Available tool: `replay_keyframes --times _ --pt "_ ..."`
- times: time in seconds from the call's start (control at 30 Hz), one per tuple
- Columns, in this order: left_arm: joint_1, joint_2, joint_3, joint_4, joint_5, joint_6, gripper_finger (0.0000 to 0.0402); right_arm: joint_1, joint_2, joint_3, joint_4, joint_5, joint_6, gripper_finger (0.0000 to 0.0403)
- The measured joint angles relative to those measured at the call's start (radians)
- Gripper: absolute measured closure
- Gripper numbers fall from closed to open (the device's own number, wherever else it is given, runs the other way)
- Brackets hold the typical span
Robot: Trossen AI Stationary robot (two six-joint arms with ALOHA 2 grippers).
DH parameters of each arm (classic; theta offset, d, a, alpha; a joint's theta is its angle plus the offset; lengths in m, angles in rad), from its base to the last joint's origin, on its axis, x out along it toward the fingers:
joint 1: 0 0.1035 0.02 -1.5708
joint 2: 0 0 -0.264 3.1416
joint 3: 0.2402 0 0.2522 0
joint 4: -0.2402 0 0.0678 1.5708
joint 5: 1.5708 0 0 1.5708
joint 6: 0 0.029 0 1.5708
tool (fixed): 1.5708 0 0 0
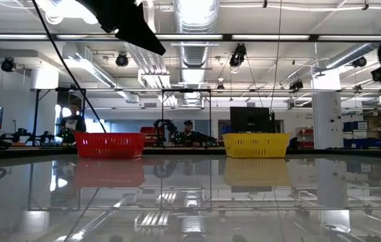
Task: Sort & place blocks by color
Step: Put the purple block into the black bin
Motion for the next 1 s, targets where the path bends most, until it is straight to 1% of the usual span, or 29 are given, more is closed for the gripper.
replay_keyframes --times 0.17,0.3,0.4,0.53,0.67,0.73,0.8,1.0 --pt "0.0 0.0 0.0 -0.003 0.0 0.0 0.0192 0.057 -0.002 -0.034 0.004 -0.045 0.093 0.0167" --pt "0.0 0.0 0.0 -0.004 0.0 0.0 0.0192 0.101 -0.002 -0.058 0.008 -0.046 0.166 0.0167" --pt "0.0 0.0 0.0 -0.004 0.0 0.0 0.0192 0.121 -0.002 -0.084 0.051 -0.046 0.208 0.0167" --pt "0.0 0.0 0.0 -0.004 0.0 0.0 0.0192 0.136 -0.007 -0.131 0.135 -0.034 0.224 0.0168" --pt "0.0 0.0 -0.001 -0.004 0.0 -0.001 0.0192 0.138 -0.007 -0.143 0.161 0.011 0.211 0.0171" --pt "0.0 0.0 -0.001 -0.003 0.0 -0.001 0.0192 0.138 -0.006 -0.143 0.17 0.032 0.201 0.0184" --pt "0.0 0.0 -0.001 -0.002 0.0 -0.001 0.0192 0.138 -0.005 -0.143 0.18 0.046 0.2 0.0208" --pt "0.0 0.0 -0.001 0.005 0.0 -0.002 0.0192 0.137 -0.005 -0.143 0.19 0.061 0.208 0.0305"
